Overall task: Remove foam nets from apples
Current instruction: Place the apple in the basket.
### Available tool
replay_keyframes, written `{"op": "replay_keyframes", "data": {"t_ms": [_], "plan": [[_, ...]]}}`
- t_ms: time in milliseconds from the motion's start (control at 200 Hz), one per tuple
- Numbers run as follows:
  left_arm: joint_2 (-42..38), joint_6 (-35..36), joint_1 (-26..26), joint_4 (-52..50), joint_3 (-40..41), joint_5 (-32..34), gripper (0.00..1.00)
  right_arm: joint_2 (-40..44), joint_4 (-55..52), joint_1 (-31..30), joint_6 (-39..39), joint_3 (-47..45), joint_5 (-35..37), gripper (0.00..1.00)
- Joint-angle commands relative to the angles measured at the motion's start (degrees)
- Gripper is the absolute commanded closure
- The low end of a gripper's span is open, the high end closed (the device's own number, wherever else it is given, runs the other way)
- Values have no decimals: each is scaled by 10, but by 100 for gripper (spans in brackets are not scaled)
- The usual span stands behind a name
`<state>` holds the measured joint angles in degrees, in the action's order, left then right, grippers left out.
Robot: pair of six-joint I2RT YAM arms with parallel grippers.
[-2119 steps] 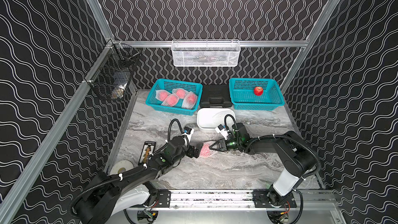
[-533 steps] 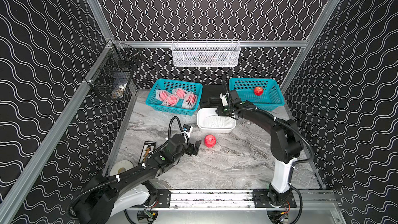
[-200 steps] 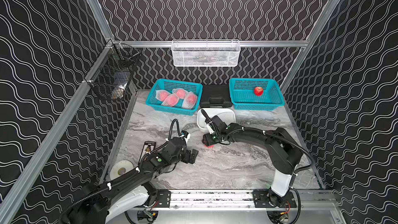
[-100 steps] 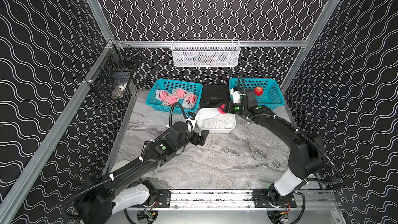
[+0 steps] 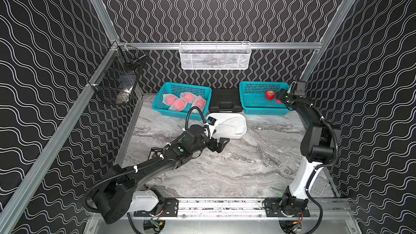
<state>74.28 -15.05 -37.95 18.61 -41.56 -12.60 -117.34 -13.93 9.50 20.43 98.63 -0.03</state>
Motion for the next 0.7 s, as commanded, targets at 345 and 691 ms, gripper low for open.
{"op": "replay_keyframes", "data": {"t_ms": [345, 691], "plan": [[10, 14, -1, 65, -1, -5, 1, -195, 91, 32, -41, 172, -9, 62], [19, 21, -1, 52, -14, -1, 1, -273, 164, 25, -33, 232, 9, 26]]}}
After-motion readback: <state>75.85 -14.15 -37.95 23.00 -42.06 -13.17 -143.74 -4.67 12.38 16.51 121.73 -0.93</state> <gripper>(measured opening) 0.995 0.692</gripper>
